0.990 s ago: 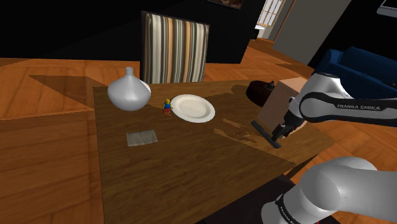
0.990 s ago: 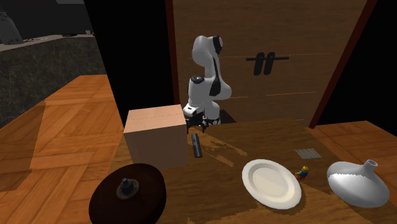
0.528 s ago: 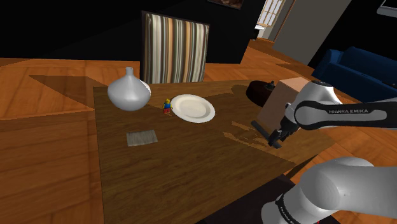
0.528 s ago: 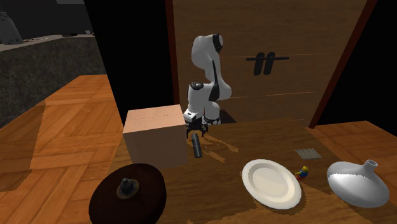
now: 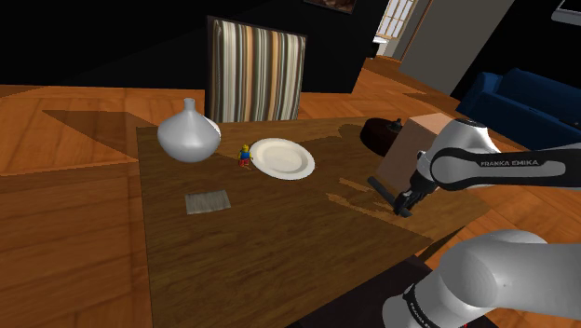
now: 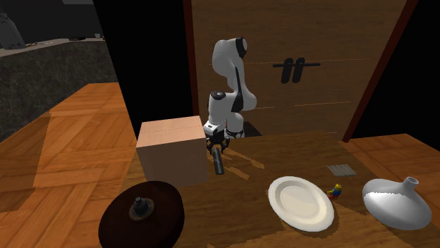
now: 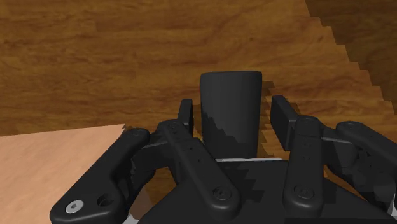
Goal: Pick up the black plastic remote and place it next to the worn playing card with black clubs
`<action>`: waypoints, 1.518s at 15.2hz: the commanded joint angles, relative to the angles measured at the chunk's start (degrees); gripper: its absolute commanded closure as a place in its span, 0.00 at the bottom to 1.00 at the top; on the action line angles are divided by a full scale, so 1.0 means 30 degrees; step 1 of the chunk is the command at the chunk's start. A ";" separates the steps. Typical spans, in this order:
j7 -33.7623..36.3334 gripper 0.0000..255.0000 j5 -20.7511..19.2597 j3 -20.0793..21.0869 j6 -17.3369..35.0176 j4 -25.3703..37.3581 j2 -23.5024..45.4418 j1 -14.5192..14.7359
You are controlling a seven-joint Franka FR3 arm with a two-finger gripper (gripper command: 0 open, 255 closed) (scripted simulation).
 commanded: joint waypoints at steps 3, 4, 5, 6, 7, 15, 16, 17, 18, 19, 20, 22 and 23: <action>-0.0002 1.00 -0.0069 -0.0030 0.0030 0.0000 0.0054 -0.0025; -0.0004 1.00 -0.0079 -0.0041 0.0058 -0.0006 0.0076 -0.0028; 0.0003 1.00 -0.0070 -0.0033 0.0049 -0.0001 0.0073 -0.0019; 0.0017 1.00 -0.0063 -0.0027 0.0062 -0.0001 0.0087 -0.0006; 0.0003 1.00 -0.0076 -0.0034 0.0054 -0.0011 0.0069 -0.0026; -0.0239 1.00 0.0813 0.0803 -0.2751 0.0923 -0.1848 0.0095; -0.0268 1.00 0.0935 0.0916 -0.3118 0.1079 -0.2065 0.0122; -0.0295 1.00 0.1052 0.1025 -0.3479 0.1240 -0.2271 0.0152; -0.0322 1.00 0.1169 0.1135 -0.3832 0.1406 -0.2464 0.0182; -0.0346 1.00 0.1282 0.1241 -0.4180 0.1578 -0.2646 0.0215; -0.0370 1.00 0.1396 0.1347 -0.4520 0.1753 -0.2816 0.0248; -0.0417 1.00 0.1617 0.1556 -0.5181 0.2118 -0.3123 0.0315; -0.0439 1.00 0.1725 0.1658 -0.5503 0.2307 -0.3261 0.0351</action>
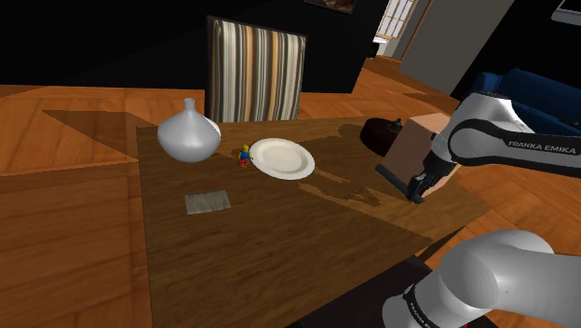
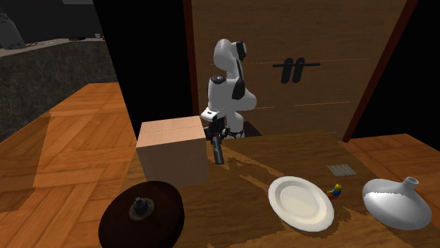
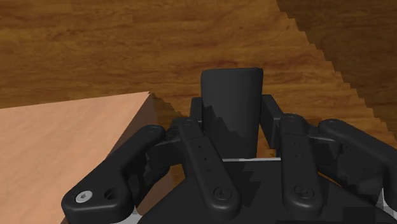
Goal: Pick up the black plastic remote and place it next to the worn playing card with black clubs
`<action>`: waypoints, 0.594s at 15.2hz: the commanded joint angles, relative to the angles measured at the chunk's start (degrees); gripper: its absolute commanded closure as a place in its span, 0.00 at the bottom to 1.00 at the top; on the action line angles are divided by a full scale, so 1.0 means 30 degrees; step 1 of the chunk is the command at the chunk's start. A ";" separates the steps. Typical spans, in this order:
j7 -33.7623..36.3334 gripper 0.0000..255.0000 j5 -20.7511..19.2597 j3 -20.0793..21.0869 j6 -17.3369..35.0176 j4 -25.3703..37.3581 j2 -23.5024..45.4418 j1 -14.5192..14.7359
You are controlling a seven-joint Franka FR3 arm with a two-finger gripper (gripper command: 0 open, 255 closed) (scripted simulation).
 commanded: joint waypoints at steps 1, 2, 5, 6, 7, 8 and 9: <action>-0.0066 1.00 0.0217 0.0186 -0.0653 0.0428 -0.0233 0.0078; -0.0079 1.00 0.0286 0.0252 -0.0860 0.0559 -0.0312 0.0102; 0.1487 1.00 0.1391 0.1786 -0.1256 -0.0177 -0.1211 0.0963; 0.2021 1.00 0.1804 0.2308 -0.1356 -0.0369 -0.1439 0.1302; 0.2565 1.00 0.2228 0.2828 -0.1440 -0.0533 -0.1627 0.1670; 0.3120 1.00 0.2661 0.3342 -0.1506 -0.0668 -0.1773 0.2068; 0.3680 1.00 0.3105 0.3859 -0.1550 -0.0775 -0.1872 0.2483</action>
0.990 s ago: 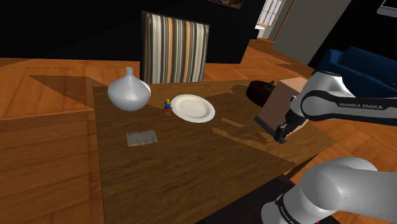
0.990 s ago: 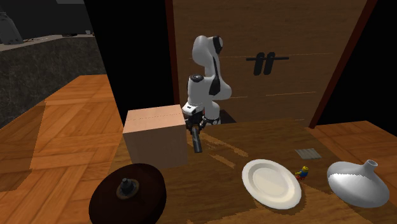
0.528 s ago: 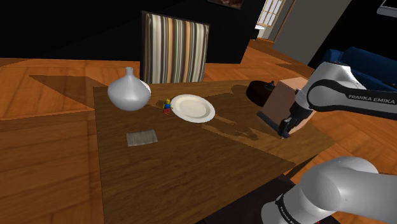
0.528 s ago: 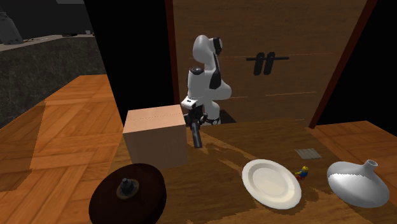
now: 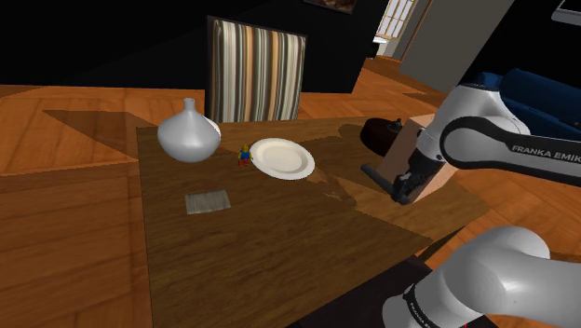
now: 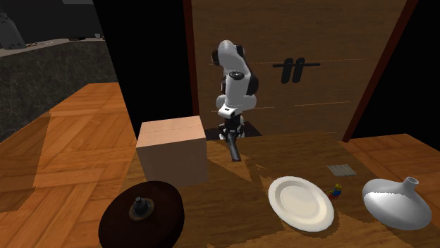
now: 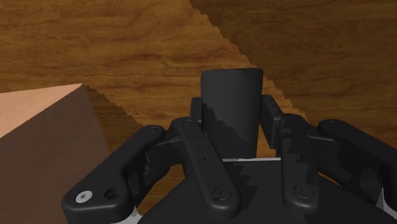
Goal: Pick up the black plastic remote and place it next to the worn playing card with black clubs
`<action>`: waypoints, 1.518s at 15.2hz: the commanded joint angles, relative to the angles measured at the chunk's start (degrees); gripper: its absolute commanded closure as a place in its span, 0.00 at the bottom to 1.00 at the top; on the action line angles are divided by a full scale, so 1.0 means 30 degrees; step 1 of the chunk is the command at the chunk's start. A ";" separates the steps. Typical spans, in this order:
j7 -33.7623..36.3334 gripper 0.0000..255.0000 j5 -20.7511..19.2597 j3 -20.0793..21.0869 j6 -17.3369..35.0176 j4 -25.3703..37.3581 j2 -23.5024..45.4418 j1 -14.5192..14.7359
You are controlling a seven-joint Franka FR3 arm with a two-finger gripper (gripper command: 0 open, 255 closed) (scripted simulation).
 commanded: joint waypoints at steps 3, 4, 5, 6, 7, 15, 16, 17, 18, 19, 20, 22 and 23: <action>0.2282 1.00 0.1820 0.2023 0.0016 -0.0133 0.0062 0.1762; 0.2852 1.00 0.2276 0.2526 0.0065 -0.0121 0.0161 0.2222; 0.3423 1.00 0.2724 0.3019 0.0137 -0.0078 0.0310 0.2686; 0.3990 1.00 0.3166 0.3506 0.0231 -0.0006 0.0508 0.3147; 0.4546 1.00 0.3605 0.3992 0.0346 0.0096 0.0753 0.3594; 0.8654 1.00 0.6568 0.7586 0.1691 0.1915 0.4044 0.6527; 0.9122 1.00 0.6845 0.8000 0.1874 0.2258 0.4571 0.6786; 0.9583 1.00 0.7096 0.8406 0.2051 0.2624 0.5113 0.7019; 1.0036 1.00 0.7320 0.8806 0.2223 0.3013 0.5668 0.7224; 1.0483 1.00 0.7519 0.9203 0.2386 0.3422 0.6234 0.7402; 1.0926 1.00 0.7690 0.9594 0.2540 0.3852 0.6808 0.7555; 1.1810 1.00 0.7939 1.0357 0.2818 0.4771 0.7978 0.7797; 1.2253 1.00 0.8017 1.0729 0.2939 0.5259 0.8573 0.7887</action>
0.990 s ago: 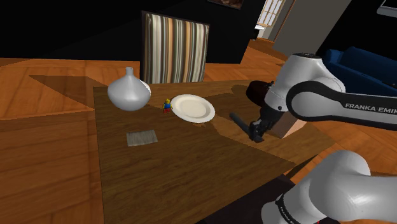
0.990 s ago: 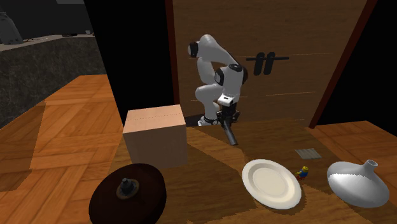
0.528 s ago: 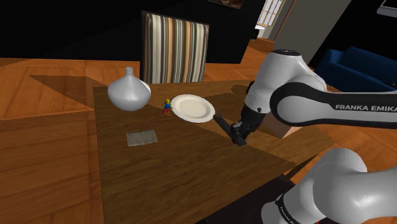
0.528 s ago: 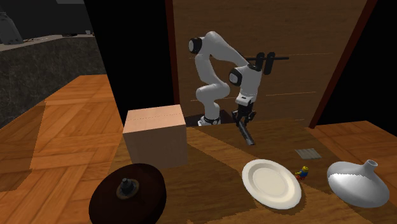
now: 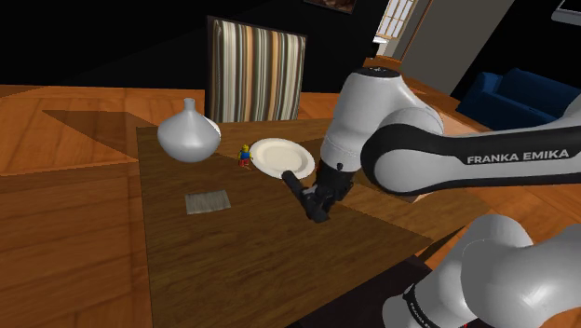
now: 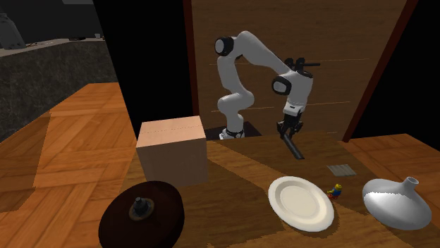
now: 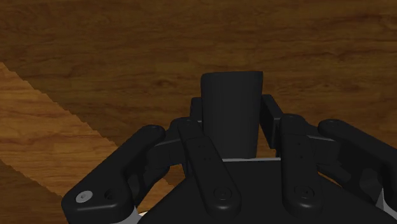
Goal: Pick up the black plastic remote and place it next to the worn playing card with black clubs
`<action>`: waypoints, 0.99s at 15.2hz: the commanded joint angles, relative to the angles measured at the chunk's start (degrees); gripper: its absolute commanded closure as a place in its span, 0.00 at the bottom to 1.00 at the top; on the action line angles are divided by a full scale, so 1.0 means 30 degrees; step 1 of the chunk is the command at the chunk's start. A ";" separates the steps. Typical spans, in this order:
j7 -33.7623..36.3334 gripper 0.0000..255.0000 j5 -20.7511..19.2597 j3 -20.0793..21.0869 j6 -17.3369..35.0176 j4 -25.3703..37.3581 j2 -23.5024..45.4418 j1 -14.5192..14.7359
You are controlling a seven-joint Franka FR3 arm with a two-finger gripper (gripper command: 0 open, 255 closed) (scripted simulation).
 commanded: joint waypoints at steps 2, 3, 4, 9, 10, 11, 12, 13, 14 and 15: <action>0.1369 1.00 0.0149 0.1130 0.0410 0.1614 0.1973 0.0197; 0.1824 1.00 0.0129 0.1487 0.0494 0.2155 0.2585 0.0239; 0.2284 1.00 0.0077 0.1843 0.0564 0.2712 0.3201 0.0263; 0.4725 1.00 -0.0712 0.3497 0.0691 0.5752 0.6402 0.0311; 0.5242 1.00 -0.0973 0.3802 0.0666 0.6412 0.7071 0.0320; 0.5770 1.00 -0.1269 0.4095 0.0622 0.7091 0.7752 0.0338; 0.6306 1.00 -0.1598 0.4366 0.0558 0.7788 0.8445 0.0376; 0.6849 1.00 -0.1958 0.4618 0.0472 0.8506 0.9152 0.0433; 0.7397 1.00 -0.2345 0.4846 0.0362 0.9244 0.9871 0.0514; 0.7944 1.00 -0.2755 0.5052 0.0229 1.0005 1.0602 0.0622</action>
